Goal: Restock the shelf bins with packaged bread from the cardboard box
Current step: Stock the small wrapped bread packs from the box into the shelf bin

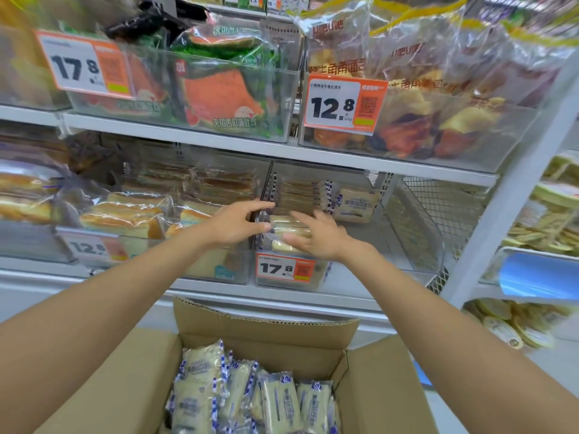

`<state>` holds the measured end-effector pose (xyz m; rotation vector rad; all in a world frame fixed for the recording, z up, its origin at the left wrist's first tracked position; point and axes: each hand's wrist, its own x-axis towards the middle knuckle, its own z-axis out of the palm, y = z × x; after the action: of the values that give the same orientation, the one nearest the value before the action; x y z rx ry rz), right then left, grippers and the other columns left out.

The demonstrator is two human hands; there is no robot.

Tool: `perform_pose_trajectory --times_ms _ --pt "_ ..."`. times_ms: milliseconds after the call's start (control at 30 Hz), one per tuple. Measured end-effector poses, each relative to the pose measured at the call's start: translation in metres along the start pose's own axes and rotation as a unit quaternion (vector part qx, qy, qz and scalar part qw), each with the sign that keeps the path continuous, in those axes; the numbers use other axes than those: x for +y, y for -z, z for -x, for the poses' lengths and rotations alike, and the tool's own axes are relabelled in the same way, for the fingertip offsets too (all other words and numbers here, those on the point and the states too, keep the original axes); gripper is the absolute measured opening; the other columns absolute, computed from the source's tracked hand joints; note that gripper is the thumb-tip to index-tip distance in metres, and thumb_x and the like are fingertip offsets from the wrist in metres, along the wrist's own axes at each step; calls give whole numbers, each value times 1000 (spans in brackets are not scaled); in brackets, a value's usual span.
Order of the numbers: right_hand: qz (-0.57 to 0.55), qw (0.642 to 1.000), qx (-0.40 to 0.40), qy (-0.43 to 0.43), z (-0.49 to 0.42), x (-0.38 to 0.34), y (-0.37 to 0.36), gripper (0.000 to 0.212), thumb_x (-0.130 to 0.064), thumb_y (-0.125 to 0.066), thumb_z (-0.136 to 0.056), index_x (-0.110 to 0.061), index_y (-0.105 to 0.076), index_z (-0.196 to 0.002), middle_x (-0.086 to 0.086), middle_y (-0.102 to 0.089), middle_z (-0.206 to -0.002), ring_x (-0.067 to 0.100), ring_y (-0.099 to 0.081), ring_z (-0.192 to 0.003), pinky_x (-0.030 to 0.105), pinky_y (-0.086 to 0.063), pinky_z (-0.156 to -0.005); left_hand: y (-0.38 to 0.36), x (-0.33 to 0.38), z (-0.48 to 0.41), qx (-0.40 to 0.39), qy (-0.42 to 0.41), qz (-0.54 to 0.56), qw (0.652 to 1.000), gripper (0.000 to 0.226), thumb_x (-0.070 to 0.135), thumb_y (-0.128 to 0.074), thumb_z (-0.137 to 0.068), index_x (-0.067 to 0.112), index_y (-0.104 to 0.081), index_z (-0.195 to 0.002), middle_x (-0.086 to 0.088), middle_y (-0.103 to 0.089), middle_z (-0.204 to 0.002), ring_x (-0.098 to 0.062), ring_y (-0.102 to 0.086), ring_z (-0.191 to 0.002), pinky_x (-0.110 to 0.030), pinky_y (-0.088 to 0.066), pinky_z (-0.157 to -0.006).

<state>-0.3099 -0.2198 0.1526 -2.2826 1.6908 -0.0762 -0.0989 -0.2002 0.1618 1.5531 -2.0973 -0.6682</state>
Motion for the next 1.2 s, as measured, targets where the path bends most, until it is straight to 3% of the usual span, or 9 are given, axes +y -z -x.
perform_pose_trajectory --times_ms 133,233,400,533,633,700,833,1033,1200 --pt "53 998 -35 1 -9 -11 -9 85 -74 -41 -86 -42 -1 -153 21 -1 -161 37 6 -149 57 -9 -116 -7 -9 -3 17 -2 49 999 59 40 -76 -80 39 -51 -133 7 -52 -142 -16 -43 -135 -44 -32 -114" --pt "74 996 -48 6 -16 -15 -13 83 -70 -41 -89 -42 4 -153 24 2 -160 37 8 -149 56 -7 -117 -15 -12 -1 36 9 -8 999 76 68 -73 -58 47 -49 -127 11 -58 -133 -20 -50 -125 -47 -35 -109" --pt "-9 998 -50 22 -15 6 -12 65 -65 -25 -96 -45 -1 -153 21 6 -161 33 13 -149 52 0 -120 -30 -8 -2 106 20 -45 993 50 36 -79 -72 45 -46 -108 14 -59 -107 -20 -52 -114 -47 -24 -112" --pt "0 997 -73 18 -15 1 -5 72 -72 -28 -91 -43 -7 -153 22 -2 -161 36 3 -150 56 -5 -120 -22 -6 -2 62 46 -6 997 46 40 -77 -75 46 -49 -111 10 -60 -119 -24 -49 -119 -47 -28 -111" --pt "-70 995 49 42 -3 4 7 77 -78 -31 -85 -31 -42 -145 11 -45 -148 29 -38 -139 54 -31 -112 -9 4 1 57 41 73 995 44 37 -75 -81 33 -59 -122 6 -59 -128 -19 -52 -120 -41 -39 -106" --pt "-97 979 170 48 15 9 12 45 -50 -50 -95 -21 -62 -129 4 -62 -129 23 -55 -119 44 -43 -102 -7 15 9 126 18 32 991 36 31 -72 -84 28 -64 -118 4 -62 -122 -17 -54 -113 -37 -44 -99" --pt "-166 954 247 44 64 -2 -3 15 -15 -60 -90 -15 -73 -97 -3 -67 -90 13 -58 -81 29 -48 -77 -28 33 43 141 24 70 987 7 19 -65 -85 26 -66 -87 5 -67 -90 -16 -62 -88 -34 -51 -79" --pt "-198 973 116 15 103 0 -105 17 -11 -58 -91 -16 -71 -100 -4 -68 -88 13 -61 -79 31 -52 -77 -95 -9 109 -7 115 99 988 8 8 -64 -86 16 -65 -86 5 -59 -74 -15 -57 -72 -22 -42 -62" --pt "-223 969 -73 -80 106 27 -218 25 -8 -54 -95 -16 -69 -113 0 -67 -115 15 -62 -104 28 -50 -90 -130 -90 155 -57 226 127 964 12 8 -62 -88 13 -70 -96 -6 -70 -93 -20 -63 -80 -33 -52 -78"
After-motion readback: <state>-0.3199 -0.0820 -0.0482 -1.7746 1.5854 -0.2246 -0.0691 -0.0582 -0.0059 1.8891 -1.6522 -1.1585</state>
